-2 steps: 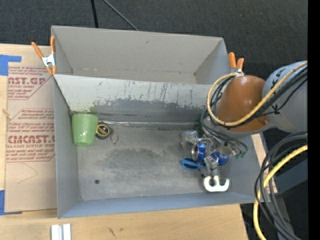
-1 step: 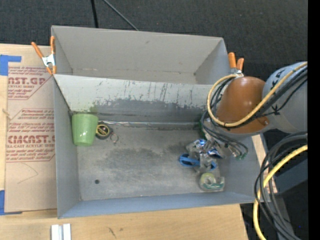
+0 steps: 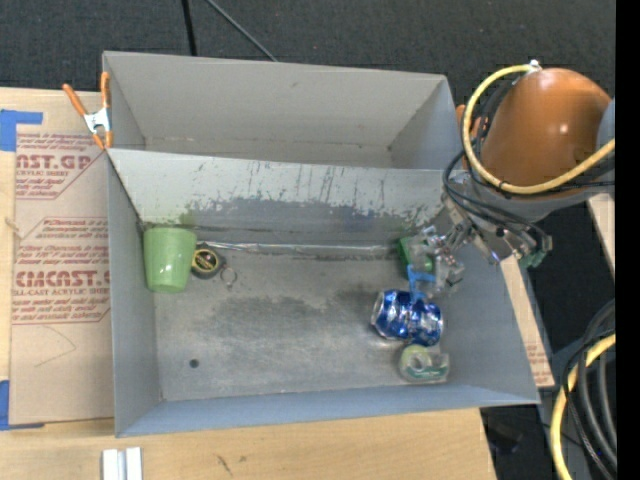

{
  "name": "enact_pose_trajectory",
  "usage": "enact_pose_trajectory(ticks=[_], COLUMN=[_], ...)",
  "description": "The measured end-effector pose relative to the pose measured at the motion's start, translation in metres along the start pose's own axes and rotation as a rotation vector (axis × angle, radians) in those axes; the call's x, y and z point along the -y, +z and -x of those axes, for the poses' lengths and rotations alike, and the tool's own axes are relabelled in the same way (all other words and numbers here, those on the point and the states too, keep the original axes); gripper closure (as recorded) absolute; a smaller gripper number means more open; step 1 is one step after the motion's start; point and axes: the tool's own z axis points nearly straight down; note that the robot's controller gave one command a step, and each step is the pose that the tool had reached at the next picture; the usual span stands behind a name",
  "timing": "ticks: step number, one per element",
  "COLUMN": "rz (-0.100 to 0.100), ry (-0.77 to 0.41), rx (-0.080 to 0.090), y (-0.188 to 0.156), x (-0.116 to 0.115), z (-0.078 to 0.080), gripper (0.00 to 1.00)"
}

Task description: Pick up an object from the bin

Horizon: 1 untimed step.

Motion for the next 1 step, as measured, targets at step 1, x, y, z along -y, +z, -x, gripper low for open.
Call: enact_pose_trajectory(ticks=[1], rz=[0.011], ry=[-0.449], rx=[-0.009], y=[0.0564], x=[-0.0076], z=[-0.0088], gripper=[1.0])
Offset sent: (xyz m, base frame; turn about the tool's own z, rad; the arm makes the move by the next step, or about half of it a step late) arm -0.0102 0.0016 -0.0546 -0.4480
